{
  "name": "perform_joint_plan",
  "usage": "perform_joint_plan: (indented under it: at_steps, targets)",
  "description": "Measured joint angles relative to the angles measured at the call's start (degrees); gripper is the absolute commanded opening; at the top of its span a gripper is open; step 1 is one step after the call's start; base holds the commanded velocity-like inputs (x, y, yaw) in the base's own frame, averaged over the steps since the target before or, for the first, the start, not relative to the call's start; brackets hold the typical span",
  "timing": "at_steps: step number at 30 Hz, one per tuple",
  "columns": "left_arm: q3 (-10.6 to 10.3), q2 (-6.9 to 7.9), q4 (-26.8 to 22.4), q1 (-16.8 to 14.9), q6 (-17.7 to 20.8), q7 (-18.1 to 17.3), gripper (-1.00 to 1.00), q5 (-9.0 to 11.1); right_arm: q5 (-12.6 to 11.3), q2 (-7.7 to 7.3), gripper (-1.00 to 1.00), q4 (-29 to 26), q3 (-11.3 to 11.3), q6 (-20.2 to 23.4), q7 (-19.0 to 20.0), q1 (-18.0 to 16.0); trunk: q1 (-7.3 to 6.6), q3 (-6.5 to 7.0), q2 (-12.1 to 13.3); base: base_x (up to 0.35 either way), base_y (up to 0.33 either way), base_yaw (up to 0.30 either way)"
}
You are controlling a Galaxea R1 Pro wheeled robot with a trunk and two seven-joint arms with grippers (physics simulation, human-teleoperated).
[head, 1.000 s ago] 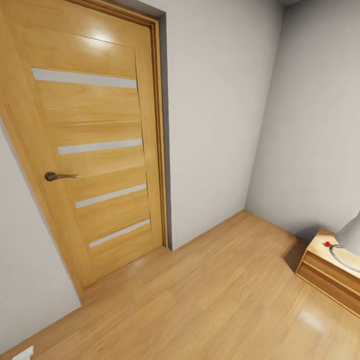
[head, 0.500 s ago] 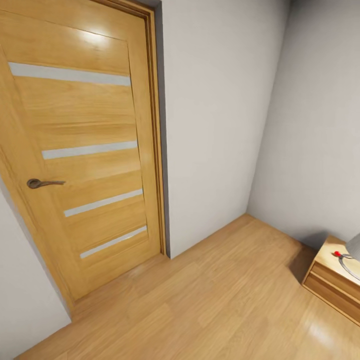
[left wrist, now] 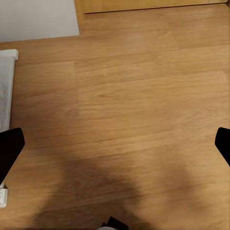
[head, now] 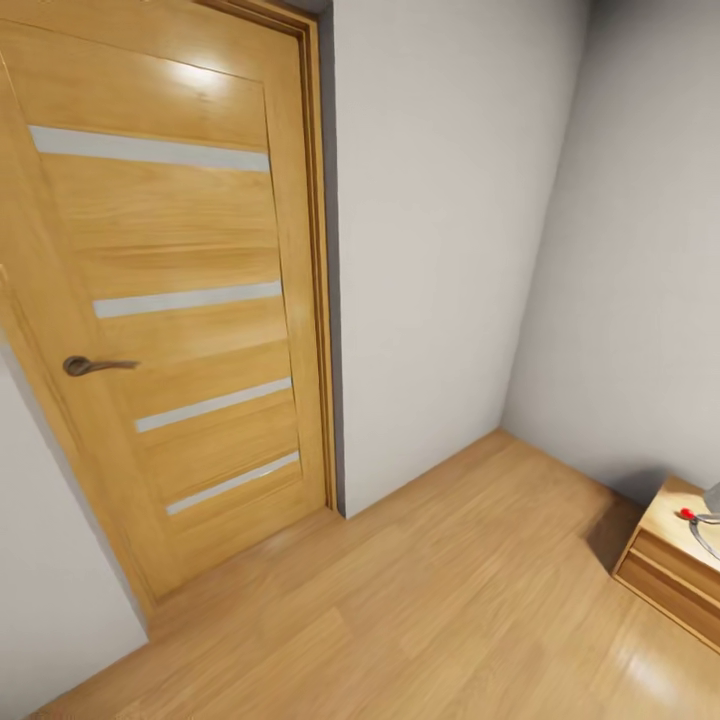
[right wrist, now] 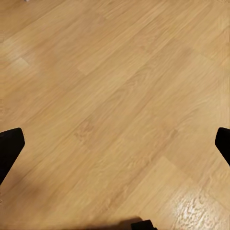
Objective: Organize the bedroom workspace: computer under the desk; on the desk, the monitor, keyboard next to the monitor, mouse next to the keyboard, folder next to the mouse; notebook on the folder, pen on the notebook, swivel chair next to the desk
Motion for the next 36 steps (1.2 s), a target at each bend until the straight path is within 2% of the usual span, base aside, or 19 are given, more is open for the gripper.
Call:
perform_joint_plan:
  at_steps: [12,29,32,36]
  targets:
    - [0.0,0.00,0.0,0.0,0.1,0.0,1.00,-0.1,0.0,0.01,1.00,0.0,0.0,0.0,0.0,0.0,0.00,0.00,0.0,0.000,-0.010,0.270]
    - [0.0,-0.03,0.0,0.0,-0.1,-0.1,1.00,-0.1,0.0,0.09,1.00,0.0,0.0,-0.2,0.0,0.0,0.00,0.00,0.0,0.000,-0.263,0.278]
    - [0.0,-0.10,0.0,0.0,-1.3,-0.2,1.00,-0.1,0.0,0.08,1.00,0.0,0.0,-0.3,0.0,0.0,0.00,0.00,0.0,0.000,-0.040,0.278]
    - [0.0,-0.11,0.0,0.0,-6.3,-0.2,1.00,-0.1,0.0,0.09,1.00,0.0,0.0,-0.3,0.0,0.0,0.00,0.00,0.0,0.000,-0.013,0.278]
